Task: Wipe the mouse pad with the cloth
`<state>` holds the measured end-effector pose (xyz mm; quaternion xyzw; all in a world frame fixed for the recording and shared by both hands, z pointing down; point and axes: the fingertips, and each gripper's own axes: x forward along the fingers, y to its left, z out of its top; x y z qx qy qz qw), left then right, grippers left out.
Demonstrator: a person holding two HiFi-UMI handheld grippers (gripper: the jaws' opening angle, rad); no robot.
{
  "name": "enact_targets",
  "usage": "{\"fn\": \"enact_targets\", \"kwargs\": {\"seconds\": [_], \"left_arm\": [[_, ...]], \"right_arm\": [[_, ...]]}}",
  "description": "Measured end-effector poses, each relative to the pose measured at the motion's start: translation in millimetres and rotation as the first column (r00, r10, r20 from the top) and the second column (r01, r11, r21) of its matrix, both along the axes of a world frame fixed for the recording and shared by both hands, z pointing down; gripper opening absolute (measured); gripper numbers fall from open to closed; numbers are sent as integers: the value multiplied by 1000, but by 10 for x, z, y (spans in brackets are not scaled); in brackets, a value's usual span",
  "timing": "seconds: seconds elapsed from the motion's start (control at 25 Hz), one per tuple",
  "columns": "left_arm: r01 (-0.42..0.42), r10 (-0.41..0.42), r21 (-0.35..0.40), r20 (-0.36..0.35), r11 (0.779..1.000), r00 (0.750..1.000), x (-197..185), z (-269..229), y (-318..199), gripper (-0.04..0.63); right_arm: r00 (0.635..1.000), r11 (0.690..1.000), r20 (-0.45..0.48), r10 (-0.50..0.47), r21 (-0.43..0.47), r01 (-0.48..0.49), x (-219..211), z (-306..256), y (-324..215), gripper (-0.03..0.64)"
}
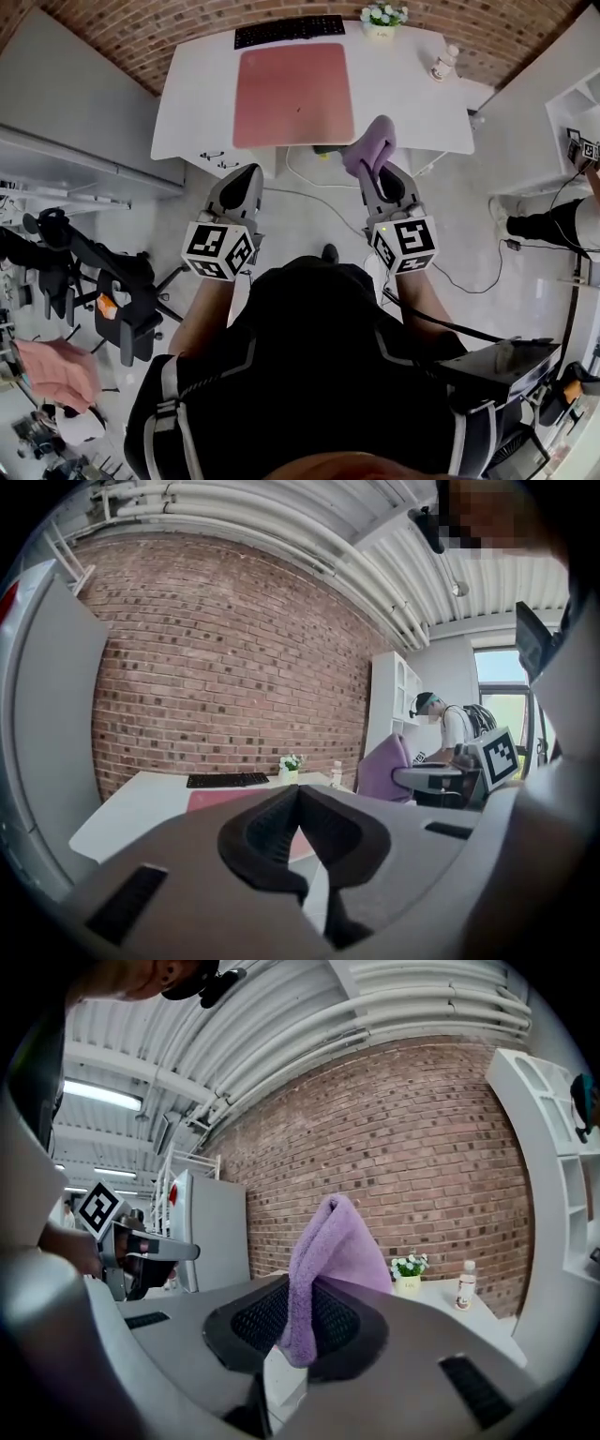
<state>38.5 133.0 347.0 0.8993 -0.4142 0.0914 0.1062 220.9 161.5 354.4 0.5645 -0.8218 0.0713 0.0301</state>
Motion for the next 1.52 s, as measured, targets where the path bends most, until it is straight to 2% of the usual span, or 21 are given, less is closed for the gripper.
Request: {"fn": "enact_targets", "kwargs": {"seconds": [0.2,0.52,0.72,0.88,1.2,1.52], "left_arm": [[-8,9,-24,20,1000,1000,104,95,-234,2],[-36,35,-39,-16,999,999,93,177,-611,2],[-78,77,-32,-48,996,996,-37,189,-923,2],[-92,91,-10,-55,996,994,-198,156,-1244,2],[-69,67,-70,-34,995,997,-557,478,-1667,2],[-11,12,-121,1,993,1000,-975,885,-1968,2]], "right_arm": [[1000,1000,11,7,-17,-6,104,80,-215,52],[1000,999,-6,9,-46,-10,-4,167,-556,52],[997,996,-38,71,-57,-73,-71,214,-781,52],[992,987,-55,115,-105,-121,-116,333,-970,52],[973,965,-149,174,-173,-198,12,810,-1312,52],[928,928,-333,166,-266,-261,216,1534,-1520,52]]}}
